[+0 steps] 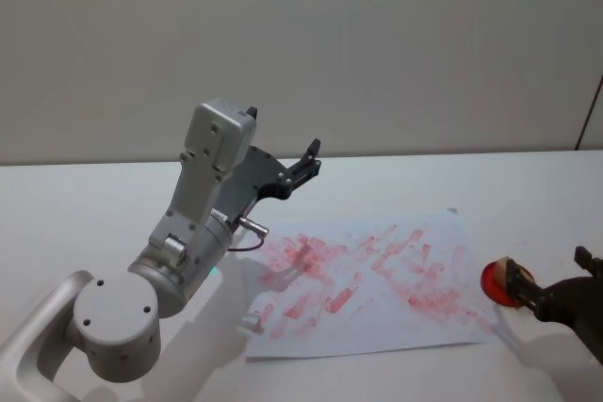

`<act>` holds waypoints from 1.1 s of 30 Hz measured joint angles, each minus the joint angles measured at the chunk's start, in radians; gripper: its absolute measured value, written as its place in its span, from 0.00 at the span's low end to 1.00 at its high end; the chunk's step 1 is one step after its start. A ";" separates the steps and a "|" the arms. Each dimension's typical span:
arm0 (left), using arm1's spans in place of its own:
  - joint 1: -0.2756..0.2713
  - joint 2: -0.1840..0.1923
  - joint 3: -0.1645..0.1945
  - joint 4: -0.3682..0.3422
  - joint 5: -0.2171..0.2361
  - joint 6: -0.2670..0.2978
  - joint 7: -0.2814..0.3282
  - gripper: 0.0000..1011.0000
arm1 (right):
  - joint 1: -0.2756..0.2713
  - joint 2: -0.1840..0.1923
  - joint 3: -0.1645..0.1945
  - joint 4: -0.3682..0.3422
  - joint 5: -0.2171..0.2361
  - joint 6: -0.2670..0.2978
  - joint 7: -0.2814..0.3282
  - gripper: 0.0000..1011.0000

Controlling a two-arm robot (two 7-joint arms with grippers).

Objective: Use the one hand to pick up the stamp and affix it onto the A4 paper.

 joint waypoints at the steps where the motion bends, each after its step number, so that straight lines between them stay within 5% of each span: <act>1: 0.000 0.000 0.000 0.000 0.000 0.000 0.000 0.99 | 0.005 -0.003 0.000 0.006 -0.001 0.012 0.006 0.99; 24: 0.000 0.000 0.000 0.000 0.000 0.000 0.000 0.99 | 0.096 -0.049 -0.009 0.114 -0.047 0.112 0.083 0.99; 33: 0.000 0.000 0.000 0.000 0.000 0.000 0.000 0.99 | 0.116 -0.059 -0.012 0.136 -0.060 0.123 0.100 0.77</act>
